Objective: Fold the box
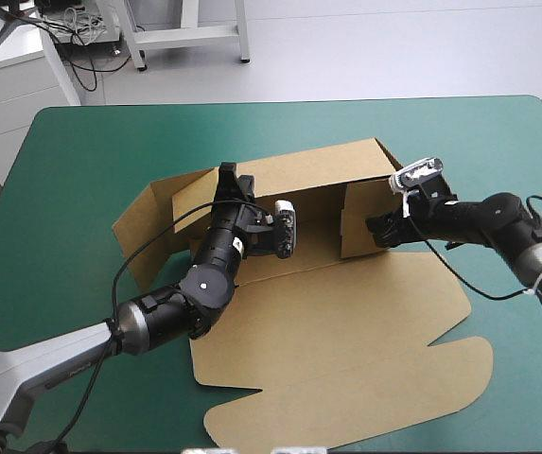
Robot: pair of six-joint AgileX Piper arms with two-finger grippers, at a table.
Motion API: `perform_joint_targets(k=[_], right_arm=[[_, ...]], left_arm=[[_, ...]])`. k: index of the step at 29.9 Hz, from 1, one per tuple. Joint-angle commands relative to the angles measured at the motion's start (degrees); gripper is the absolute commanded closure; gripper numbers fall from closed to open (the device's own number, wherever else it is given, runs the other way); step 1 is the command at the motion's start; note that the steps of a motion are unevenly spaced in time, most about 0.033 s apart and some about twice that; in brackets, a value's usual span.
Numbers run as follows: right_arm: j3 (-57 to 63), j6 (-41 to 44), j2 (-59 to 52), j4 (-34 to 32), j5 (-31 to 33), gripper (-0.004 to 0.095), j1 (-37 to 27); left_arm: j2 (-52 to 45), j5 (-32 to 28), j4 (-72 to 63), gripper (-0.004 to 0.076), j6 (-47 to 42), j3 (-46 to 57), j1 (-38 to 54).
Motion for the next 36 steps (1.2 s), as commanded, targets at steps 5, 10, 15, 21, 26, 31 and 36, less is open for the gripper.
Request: perform_joint_targets(k=[5,10,15,21,26,31,36], right_arm=[[3.65,-11.09,-4.08,11.99,-13.22,0.0647,6.14],[3.65,-13.74,-4.08,15.83,-17.11,0.0894,7.49],[3.65,-15.03,-4.08,17.39,-17.24,0.0926,7.49],[3.65,-15.82,-4.08,18.3,-17.0,0.0927,7.49],[3.65,-15.82,-4.08,18.3,-16.75,0.0927,7.49],[3.65,-16.22,-4.08,18.06,-16.97,0.0924,7.49],[3.65,-16.22,-4.08,17.71,-15.53,0.0746,7.49]], left_arm=[[-1.96,1.69,5.7,0.0734,-0.5,-1.69,-0.16],[-1.96,1.47,5.7,0.0734,-0.5,-1.69,-0.16],[-1.96,1.47,5.7,0.0734,-0.5,-1.69,-0.16],[-1.96,1.47,5.7,0.0734,-0.5,-1.69,-0.16],[-1.96,1.47,5.7,0.0734,-0.5,-1.69,-0.16],[-1.96,1.47,5.7,0.0734,-0.5,-1.69,-0.16],[-1.96,1.57,5.7,0.0734,-0.5,-1.69,-0.16]])
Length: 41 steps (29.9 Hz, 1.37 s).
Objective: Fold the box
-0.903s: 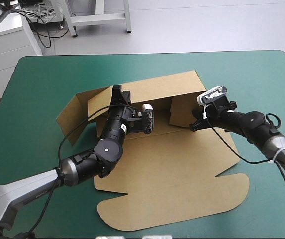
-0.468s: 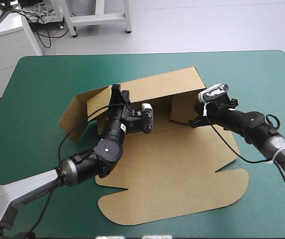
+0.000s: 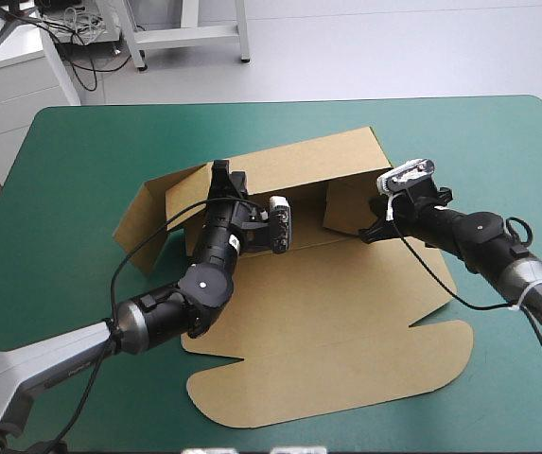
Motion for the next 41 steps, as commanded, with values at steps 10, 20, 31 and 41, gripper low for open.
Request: perform_joint_targets(k=[10,20,31,41], right_arm=[[-1.48,0.29,-2.4,1.11,2.96,-0.0029,0.41],[-1.48,20.59,-2.61,-23.54,5.63,-0.0019,0.41],[-1.48,42.35,-6.61,-42.69,10.24,-0.0019,0.41],[-1.48,50.93,-9.93,-49.26,21.4,-0.0019,0.41]], left_arm=[[-1.96,-0.64,5.91,0.0734,-0.5,-1.69,-0.34],[-1.96,-0.64,5.91,0.0734,-0.5,-1.69,-0.34],[-1.96,-0.26,5.91,0.0734,-0.09,-1.69,-0.34],[-1.96,-0.26,5.91,0.0734,-0.09,-1.69,-0.34]])
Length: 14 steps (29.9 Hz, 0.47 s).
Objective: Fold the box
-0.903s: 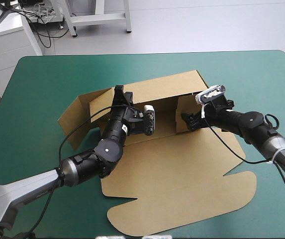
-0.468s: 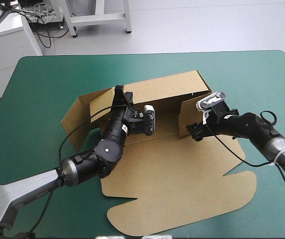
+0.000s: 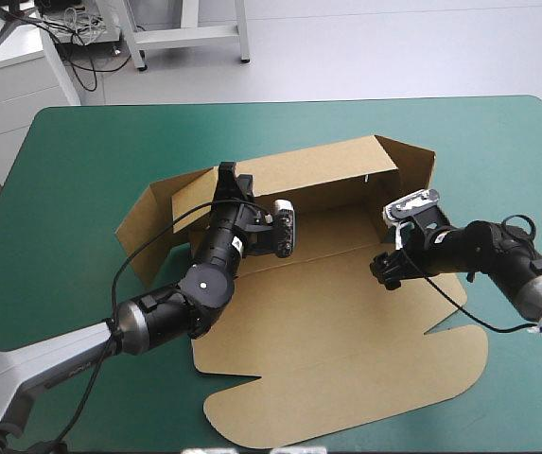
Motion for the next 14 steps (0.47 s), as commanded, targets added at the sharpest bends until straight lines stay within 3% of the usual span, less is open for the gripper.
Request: perform_joint_targets(k=[1,9,14], right_arm=[[-1.5,3.04,-3.87,-1.02,1.51,-0.0019,0.24],[-1.5,9.68,-11.73,-3.78,9.26,-0.0017,0.24],[-1.5,11.3,-13.98,-3.78,9.25,0.0001,0.24]], left_arm=[[-1.96,1.85,5.71,0.0734,-0.26,-1.69,-0.34],[-1.96,1.85,5.71,0.0734,-0.26,-1.69,-0.34],[-1.96,1.85,5.71,0.0734,-0.26,-1.69,-0.34]])
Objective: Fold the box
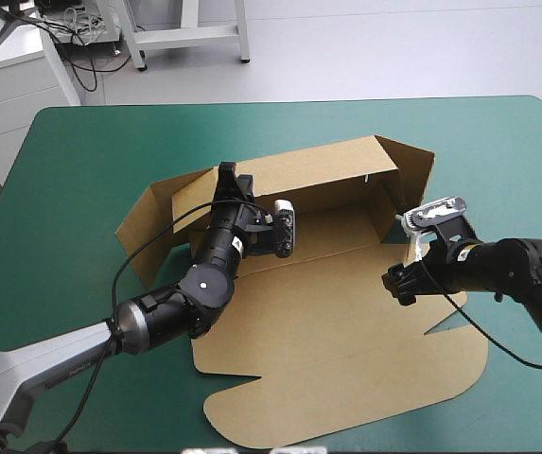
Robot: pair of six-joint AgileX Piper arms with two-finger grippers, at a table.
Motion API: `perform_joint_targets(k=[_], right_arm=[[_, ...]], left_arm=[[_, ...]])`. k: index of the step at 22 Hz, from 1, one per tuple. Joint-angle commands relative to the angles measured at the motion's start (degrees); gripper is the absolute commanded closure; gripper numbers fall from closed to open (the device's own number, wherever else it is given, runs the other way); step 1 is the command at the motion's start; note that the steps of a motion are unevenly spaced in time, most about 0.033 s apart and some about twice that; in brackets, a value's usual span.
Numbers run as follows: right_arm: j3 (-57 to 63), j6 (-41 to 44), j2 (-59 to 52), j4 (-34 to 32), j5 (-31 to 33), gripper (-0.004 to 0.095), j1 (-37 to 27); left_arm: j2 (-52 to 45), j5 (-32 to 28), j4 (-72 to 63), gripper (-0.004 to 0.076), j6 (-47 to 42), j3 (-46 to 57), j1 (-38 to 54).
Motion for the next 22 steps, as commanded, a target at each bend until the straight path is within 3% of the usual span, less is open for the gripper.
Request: perform_joint_targets(k=[1,4,9,11,16,22], right_arm=[[-1.79,4.1,-1.95,0.38,-3.25,0.0016,0.24],[-3.76,9.21,-1.95,0.38,-6.71,0.0028,0.24],[-13.58,16.61,-1.5,-4.51,-6.06,0.0027,0.13],[-21.66,20.17,1.57,-7.21,-0.87,0.0031,-3.32],[-37.59,16.95,12.38,-2.08,7.72,0.0031,-12.84],[-50.64,16.8,24.53,-1.14,11.55,0.0031,-14.04]], left_arm=[[-1.96,1.85,5.71,0.0734,-0.26,-1.69,-0.34],[-1.96,1.85,5.71,0.0734,-0.26,-1.69,-0.34],[-1.96,1.85,5.71,0.0734,-0.26,-1.69,-0.34],[-1.96,1.85,5.71,0.0734,-0.26,-1.69,-0.34],[-1.96,1.85,5.71,0.0734,-0.26,-1.69,-0.34],[-1.96,1.85,5.71,0.0734,-0.26,-1.69,-0.34]])
